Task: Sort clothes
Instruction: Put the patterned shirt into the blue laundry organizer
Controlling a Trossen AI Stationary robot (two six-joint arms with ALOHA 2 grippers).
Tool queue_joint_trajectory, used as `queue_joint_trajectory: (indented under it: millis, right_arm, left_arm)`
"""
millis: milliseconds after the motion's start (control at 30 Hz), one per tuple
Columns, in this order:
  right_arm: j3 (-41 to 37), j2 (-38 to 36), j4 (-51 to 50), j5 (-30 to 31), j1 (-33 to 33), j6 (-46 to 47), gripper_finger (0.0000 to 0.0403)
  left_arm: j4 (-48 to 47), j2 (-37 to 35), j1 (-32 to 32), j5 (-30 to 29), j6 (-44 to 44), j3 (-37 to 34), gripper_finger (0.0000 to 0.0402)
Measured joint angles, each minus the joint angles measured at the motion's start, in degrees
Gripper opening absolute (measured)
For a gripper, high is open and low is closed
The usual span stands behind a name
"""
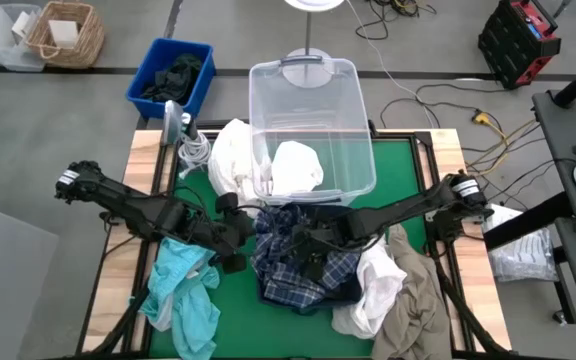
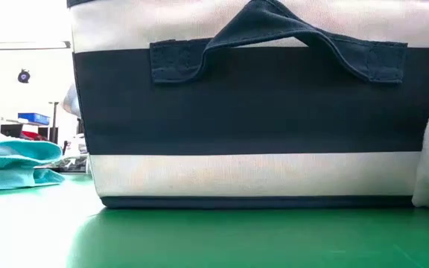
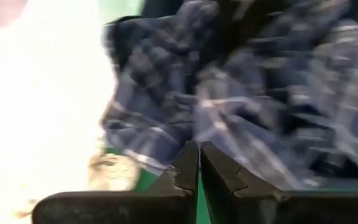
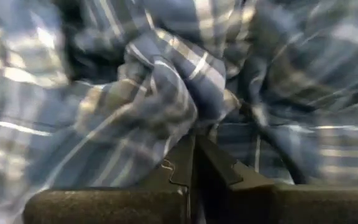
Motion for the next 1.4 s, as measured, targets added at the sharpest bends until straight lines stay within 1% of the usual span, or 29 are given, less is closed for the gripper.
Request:
queue_joint_trajectory:
  millis: [100,200,367,500,600,700,733,800,933,1000,1400]
  right_arm:
    - [0.8,-2.5,-0.3,-1.4,0.0,0.9,0.0012]
    - [0.8,-5.3,-0.1,-1.1,0.0,1.3,0.0012]
    - [0.9,-8.4,0.8,1.5,0.0,0.3,0.0012]
    - [0.9,-8.7,1.0,4.2,0.0,0.5,0.0012]
    - [0.9,-8.6,1.1,8.0,0.2,2.0,0.0012]
    - [0.9,-8.3,1.3,15.7,1.2,4.1,0.0012]
    - [0.8,-8.3,1.3,17.9,1.7,4.3,0.0012]
    - [0.8,-8.3,1.8,20.3,2.3,4.1,0.0012]
    - [0.8,-8.6,1.7,21.1,2.8,5.9,0.0012]
    - [0.8,-9.2,1.6,21.2,2.8,7.3,0.0012]
    - [0.8,-15.6,2.0,25.4,2.8,9.5,0.0012]
  left_arm:
    - [3.8,0.8,0.3,-4.6,0.8,-2.2,0.0000]
    - [10.7,1.6,0.7,-9.3,1.1,-4.8,0.0000]
    - [20.1,3.1,1.7,-10.2,3.4,-8.6,0.0000]
    - [22.0,5.5,1.9,-10.3,2.9,-9.5,0.0000]
    - [22.5,8.4,2.0,-10.4,2.1,-9.6,0.0000]
    - [24.1,11.7,2.0,-7.9,1.5,-9.9,0.0000]
    - [25.2,12.8,2.0,-6.1,1.5,-9.9,0.0000]
    - [27.6,14.8,2.0,-2.2,1.4,-9.9,0.0000]
    - [30.8,17.7,1.8,3.2,1.0,-9.9,0.0000]
    - [31.3,18.8,1.8,4.5,1.0,-9.8,0.0000]
    - [31.7,23.1,2.6,4.7,3.5,-9.5,0.0000]
